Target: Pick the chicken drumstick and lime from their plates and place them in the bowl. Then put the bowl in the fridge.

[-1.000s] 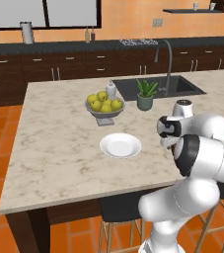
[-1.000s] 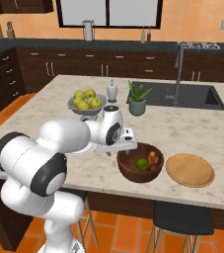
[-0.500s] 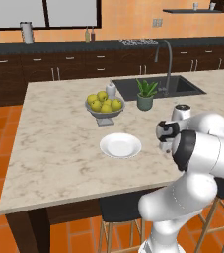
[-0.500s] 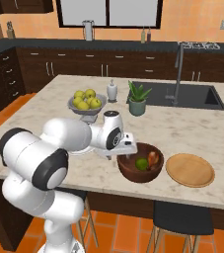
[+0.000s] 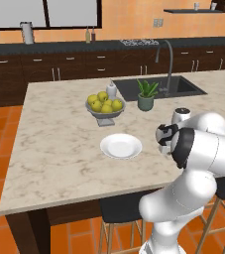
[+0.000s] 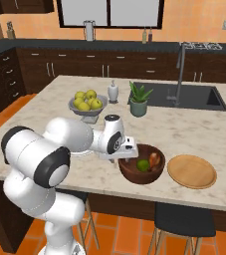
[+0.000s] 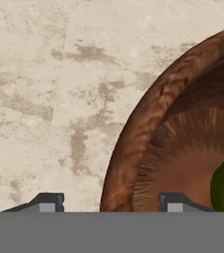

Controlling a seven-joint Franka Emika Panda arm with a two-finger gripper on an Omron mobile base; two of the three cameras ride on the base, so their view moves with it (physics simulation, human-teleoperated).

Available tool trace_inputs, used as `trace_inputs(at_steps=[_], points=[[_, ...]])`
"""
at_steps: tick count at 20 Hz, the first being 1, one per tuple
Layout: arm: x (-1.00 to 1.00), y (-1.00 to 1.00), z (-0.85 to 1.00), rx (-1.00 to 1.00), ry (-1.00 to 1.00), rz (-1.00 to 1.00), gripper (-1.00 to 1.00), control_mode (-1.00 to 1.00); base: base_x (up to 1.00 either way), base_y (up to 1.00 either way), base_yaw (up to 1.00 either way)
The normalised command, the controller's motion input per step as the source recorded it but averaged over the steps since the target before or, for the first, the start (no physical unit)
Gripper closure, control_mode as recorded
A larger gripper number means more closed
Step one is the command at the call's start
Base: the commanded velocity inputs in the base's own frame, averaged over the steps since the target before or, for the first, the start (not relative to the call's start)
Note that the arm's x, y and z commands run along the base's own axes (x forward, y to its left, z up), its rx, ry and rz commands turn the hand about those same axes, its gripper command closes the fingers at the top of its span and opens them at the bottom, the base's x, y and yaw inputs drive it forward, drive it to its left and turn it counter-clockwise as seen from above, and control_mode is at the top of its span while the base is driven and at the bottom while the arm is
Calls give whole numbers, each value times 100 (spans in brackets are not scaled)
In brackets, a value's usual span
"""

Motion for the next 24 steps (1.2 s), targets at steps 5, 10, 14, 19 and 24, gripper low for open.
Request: trace_inputs(at_steps=[5,10,14,19,24], points=[[0,-4,-3,0,-3,0,100,-100,0,0,0],[-3,0,0,0,-1,0,100,-100,0,0,0],[-16,11,40,-3,-11,20,100,-100,0,0,0],[-22,28,93,-16,-9,36,100,-100,0,0,0],[-8,51,70,-19,8,67,100,-100,0,0,0]])
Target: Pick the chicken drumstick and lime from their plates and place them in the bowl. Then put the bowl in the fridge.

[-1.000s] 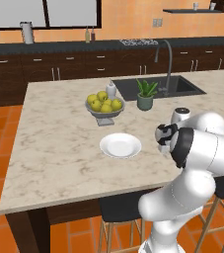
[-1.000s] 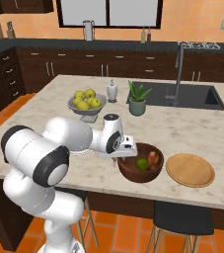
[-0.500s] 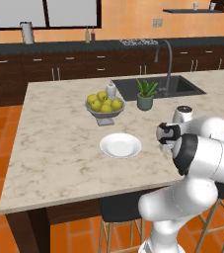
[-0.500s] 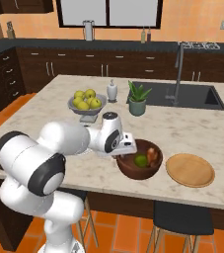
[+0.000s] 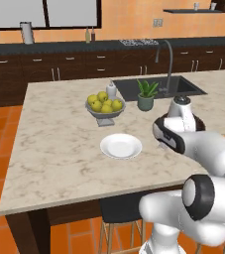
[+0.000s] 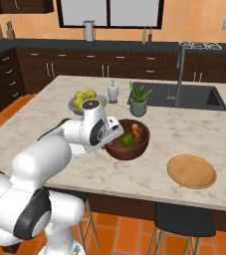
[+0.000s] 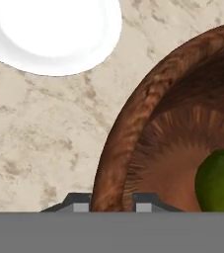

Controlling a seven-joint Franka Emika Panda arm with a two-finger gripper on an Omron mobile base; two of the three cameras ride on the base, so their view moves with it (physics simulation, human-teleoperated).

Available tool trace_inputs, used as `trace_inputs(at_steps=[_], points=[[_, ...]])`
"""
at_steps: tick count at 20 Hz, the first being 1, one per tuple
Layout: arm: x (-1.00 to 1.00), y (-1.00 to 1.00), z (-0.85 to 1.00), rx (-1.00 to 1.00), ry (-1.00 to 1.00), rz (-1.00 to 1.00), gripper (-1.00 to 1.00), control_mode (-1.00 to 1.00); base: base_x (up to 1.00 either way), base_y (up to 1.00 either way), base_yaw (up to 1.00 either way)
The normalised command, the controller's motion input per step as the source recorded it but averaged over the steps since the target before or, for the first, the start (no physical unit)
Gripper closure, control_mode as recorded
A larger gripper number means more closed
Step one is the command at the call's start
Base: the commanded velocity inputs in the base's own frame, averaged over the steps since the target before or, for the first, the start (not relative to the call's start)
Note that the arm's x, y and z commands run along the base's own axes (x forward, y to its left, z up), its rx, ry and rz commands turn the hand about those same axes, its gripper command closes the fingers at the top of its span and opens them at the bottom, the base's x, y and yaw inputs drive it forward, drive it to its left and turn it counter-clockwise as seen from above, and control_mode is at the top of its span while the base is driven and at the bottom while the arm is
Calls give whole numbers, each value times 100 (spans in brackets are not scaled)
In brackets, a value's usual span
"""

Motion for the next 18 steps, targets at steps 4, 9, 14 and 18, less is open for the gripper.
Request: trace_inputs(at_steps=[4,9,14,18], points=[[-41,55,60,-10,10,81,100,-100,0,0,0],[-69,54,53,-13,6,70,100,-100,0,0,0],[-71,17,49,-8,-8,50,100,-100,0,0,0],[-77,0,26,0,-20,5,100,-100,0,0,0]])
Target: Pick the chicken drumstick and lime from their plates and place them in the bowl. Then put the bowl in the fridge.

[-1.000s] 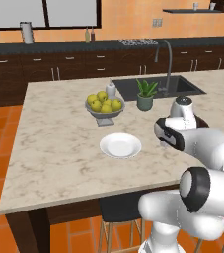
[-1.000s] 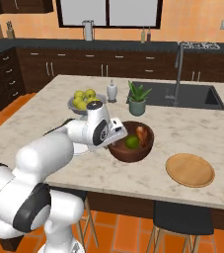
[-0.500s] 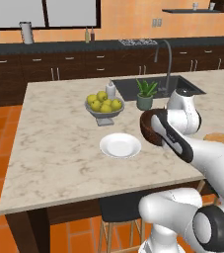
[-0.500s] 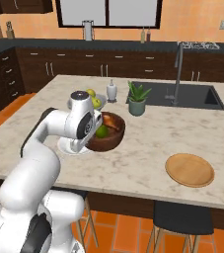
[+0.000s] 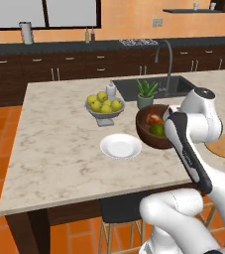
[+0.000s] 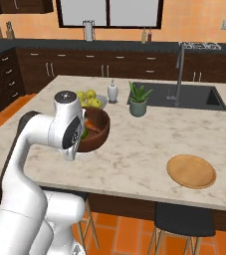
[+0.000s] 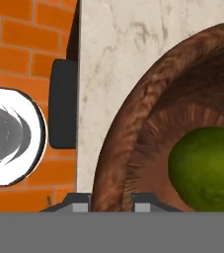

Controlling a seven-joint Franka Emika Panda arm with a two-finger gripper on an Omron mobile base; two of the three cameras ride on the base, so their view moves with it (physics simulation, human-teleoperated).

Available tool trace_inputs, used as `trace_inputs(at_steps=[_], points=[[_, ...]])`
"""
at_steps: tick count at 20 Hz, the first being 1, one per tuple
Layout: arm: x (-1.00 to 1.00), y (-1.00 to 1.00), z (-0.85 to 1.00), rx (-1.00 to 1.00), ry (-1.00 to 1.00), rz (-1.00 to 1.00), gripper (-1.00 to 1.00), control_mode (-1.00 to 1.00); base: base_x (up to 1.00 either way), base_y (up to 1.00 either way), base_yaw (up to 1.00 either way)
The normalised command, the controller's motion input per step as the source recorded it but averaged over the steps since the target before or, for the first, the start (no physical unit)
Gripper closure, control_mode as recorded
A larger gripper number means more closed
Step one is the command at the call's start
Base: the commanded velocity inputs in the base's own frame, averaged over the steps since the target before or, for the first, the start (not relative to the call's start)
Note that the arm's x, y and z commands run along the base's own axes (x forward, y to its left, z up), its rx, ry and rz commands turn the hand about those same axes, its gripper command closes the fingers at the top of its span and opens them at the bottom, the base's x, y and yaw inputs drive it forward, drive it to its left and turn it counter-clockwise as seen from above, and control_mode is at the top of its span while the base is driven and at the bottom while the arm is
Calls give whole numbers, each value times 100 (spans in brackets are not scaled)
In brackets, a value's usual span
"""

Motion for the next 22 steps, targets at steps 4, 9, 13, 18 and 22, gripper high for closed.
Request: trace_inputs(at_steps=[4,9,13,18,22], points=[[-58,18,40,0,-2,0,100,-100,0,0,0],[-45,38,30,0,24,0,100,-100,0,0,0],[-29,8,5,4,22,0,100,-100,0,0,0],[-38,-5,0,3,-11,-7,100,-100,0,0,0],[-10,0,0,0,-30,-14,100,-100,0,0,0]])
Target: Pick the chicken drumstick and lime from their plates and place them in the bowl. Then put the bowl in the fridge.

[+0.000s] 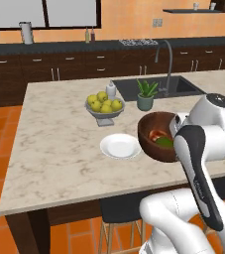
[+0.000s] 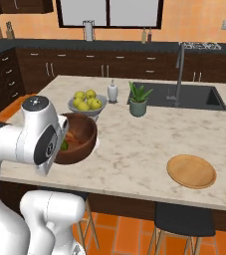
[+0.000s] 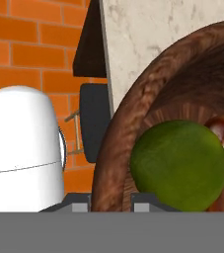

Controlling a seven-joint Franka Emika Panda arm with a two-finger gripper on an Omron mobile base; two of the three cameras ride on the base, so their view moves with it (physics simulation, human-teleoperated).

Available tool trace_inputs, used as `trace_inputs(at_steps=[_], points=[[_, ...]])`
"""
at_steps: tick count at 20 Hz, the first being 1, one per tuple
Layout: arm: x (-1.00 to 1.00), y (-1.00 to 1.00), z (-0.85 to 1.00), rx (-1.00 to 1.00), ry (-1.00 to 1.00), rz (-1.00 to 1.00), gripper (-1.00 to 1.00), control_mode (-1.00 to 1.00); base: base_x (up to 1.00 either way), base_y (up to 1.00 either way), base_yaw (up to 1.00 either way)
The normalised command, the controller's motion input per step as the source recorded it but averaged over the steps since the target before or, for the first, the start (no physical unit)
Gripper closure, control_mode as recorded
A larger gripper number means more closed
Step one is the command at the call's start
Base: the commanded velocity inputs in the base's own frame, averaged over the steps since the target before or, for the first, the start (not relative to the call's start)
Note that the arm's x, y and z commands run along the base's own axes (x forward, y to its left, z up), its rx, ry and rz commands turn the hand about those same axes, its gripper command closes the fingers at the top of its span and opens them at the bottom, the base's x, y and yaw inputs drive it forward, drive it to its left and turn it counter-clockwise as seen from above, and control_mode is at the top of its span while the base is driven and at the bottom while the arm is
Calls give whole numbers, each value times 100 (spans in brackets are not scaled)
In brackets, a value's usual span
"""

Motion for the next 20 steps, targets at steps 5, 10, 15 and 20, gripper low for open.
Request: trace_inputs(at_steps=[5,10,15,20], points=[[0,0,0,0,-13,-3,100,-100,0,0,0],[0,0,0,0,0,0,100,-100,0,0,0],[0,0,0,0,0,0,100,100,0,0,0],[0,0,0,0,0,0,100,100,-29,0,-13]])
